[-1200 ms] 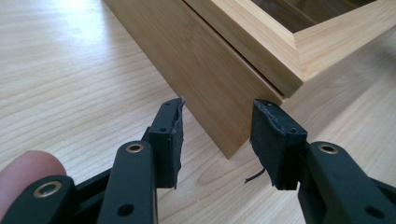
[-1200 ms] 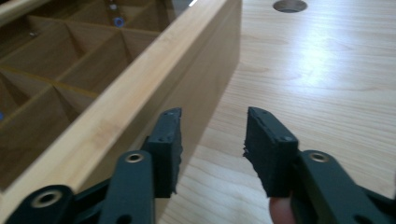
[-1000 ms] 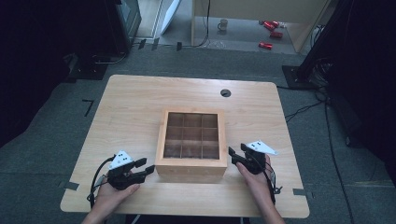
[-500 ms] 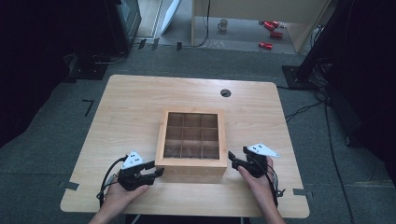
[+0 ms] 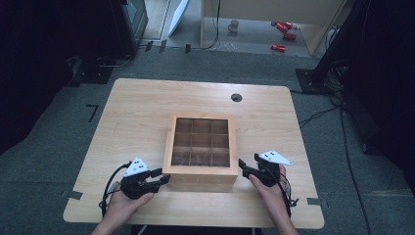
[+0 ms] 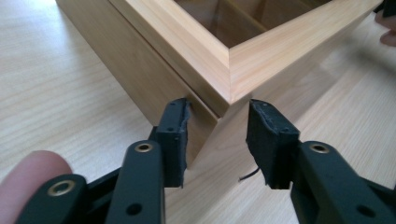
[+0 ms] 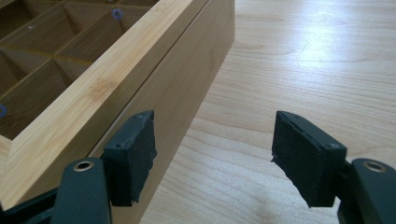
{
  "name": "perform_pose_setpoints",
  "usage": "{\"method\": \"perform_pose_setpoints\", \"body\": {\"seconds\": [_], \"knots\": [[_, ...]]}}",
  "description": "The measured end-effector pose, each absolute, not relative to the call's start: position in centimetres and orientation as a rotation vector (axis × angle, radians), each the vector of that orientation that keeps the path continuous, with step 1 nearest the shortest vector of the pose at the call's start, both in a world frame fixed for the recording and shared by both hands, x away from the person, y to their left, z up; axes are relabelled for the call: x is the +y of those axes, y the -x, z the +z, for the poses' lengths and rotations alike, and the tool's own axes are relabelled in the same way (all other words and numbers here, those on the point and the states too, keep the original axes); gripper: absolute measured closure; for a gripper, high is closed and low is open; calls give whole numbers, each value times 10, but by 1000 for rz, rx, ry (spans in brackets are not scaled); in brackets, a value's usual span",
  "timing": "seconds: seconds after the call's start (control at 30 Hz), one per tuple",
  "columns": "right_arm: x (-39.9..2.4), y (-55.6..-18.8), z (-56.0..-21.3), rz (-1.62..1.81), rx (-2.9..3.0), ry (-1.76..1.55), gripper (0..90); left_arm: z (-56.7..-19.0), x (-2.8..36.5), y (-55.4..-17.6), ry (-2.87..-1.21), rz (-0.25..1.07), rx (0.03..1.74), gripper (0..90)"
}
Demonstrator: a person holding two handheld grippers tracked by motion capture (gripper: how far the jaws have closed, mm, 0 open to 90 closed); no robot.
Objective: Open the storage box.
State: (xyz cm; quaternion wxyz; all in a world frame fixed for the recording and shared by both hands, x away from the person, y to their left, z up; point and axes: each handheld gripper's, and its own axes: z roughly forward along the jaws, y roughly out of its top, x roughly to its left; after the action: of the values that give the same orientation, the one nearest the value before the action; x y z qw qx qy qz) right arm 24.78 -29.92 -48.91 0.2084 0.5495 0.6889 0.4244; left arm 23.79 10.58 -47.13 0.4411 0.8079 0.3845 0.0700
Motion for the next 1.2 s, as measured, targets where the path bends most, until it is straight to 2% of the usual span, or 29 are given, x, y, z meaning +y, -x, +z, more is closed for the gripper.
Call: {"method": "perform_pose_setpoints", "body": {"seconds": [0.17, 0.57, 1.2], "knots": [[-299, -247, -487, 1192, 1918, -1516, 299, -470, 104, -239, -2005, 189, 961, 661], [-308, -239, -473, 1293, 1938, -1388, 269, -464, 104, -238, -1975, 201, 945, 674], [-314, -229, -469, 1370, 2047, -1169, 256, -446, 100, -240, -1943, 224, 911, 658]]}}
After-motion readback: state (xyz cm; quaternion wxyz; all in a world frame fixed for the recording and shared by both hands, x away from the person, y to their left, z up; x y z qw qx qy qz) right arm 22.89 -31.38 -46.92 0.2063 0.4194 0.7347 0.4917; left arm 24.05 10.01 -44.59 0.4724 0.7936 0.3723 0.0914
